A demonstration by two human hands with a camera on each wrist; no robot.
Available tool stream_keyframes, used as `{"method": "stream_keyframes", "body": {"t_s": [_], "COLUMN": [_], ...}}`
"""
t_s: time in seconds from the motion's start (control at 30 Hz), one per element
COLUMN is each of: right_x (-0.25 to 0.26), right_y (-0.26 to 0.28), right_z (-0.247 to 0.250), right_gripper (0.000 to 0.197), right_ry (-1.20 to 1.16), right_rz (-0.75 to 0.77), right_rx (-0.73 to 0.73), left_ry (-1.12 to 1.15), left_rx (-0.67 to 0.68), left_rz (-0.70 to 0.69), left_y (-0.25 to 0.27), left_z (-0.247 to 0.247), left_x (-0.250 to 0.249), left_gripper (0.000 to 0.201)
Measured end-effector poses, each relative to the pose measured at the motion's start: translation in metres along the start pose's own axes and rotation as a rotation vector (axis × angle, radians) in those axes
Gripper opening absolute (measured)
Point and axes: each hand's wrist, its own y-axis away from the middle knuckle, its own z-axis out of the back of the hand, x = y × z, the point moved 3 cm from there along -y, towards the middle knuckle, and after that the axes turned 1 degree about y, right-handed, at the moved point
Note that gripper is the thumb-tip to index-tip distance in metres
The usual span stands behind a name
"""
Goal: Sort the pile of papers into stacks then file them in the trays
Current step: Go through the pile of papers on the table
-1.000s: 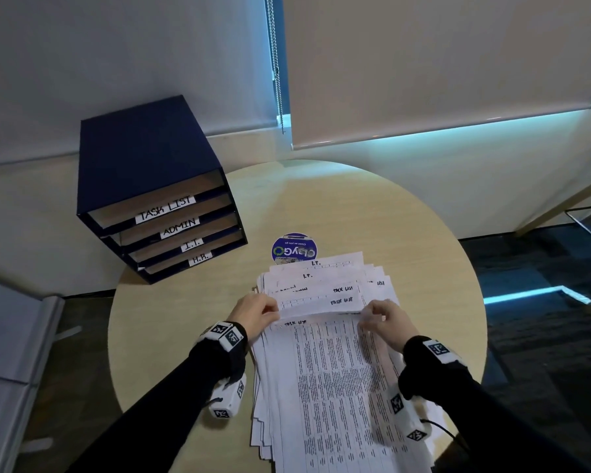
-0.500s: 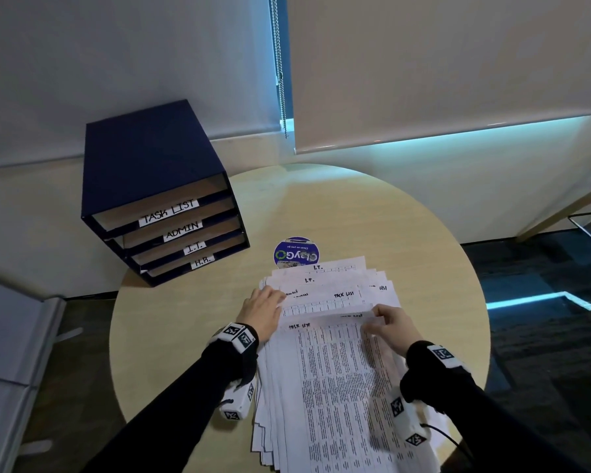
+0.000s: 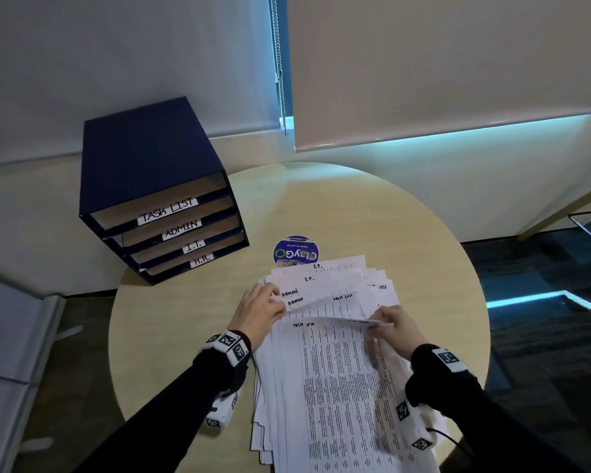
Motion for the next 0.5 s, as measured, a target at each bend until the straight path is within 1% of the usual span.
{"method": "stream_keyframes", "body": {"t_s": [0.07,0.1,0.17,0.27,0.3,0.37,0.4,0.43,0.47,0.5], "right_x": [0.001,0.002,0.003,-0.001,-0.004,-0.004,-0.003,-0.002,-0.002,-0.001], "right_y": [0.001,0.001,0.002,-0.002,-0.003,-0.004,-0.005,-0.006,-0.010,-0.012], "right_z": [0.003,0.004,0.004,0.001,0.000,-0.003,-0.004,-0.005,-0.008,-0.011], "right_gripper": [0.021,0.021,0.021,0.022,0.021,0.014,0.007,0.014,0.019,0.019], "right_ry": [-0.021,-0.057,-0.106,-0.094,-0.087,-0.105,-0.127,-0.159,-0.194,-0.232], "right_rz": [0.005,0.008,0.016,0.010,0.009,0.006,-0.012,-0.039,-0.050,-0.042], "right_rx": [-0.033,-0.033,0.006,0.032,0.034,-0.006,-0.051,-0.099,-0.136,-0.148], "left_ry": [0.142,0.214,0.319,0.456,0.520,0.736,0.827,0.877,0.870,0.850], "left_rx": [0.003,0.019,0.057,0.130,0.148,0.170,0.192,0.214,0.243,0.272], "left_rz": [-0.021,-0.020,0.017,0.139,0.203,0.396,0.490,0.555,0.588,0.612], "left_y": [0.009,0.013,0.021,0.028,0.029,0.029,0.029,0.029,0.028,0.027], "left_z": [0.002,0.003,0.001,0.001,0.000,0.001,0.001,0.001,0.000,-0.003], "left_x": [-0.006,-0.009,-0.011,-0.013,-0.013,-0.013,-0.013,-0.012,-0.012,-0.010], "left_gripper": [0.004,0.003,0.011,0.013,0.011,0.009,0.016,0.027,0.039,0.049]}}
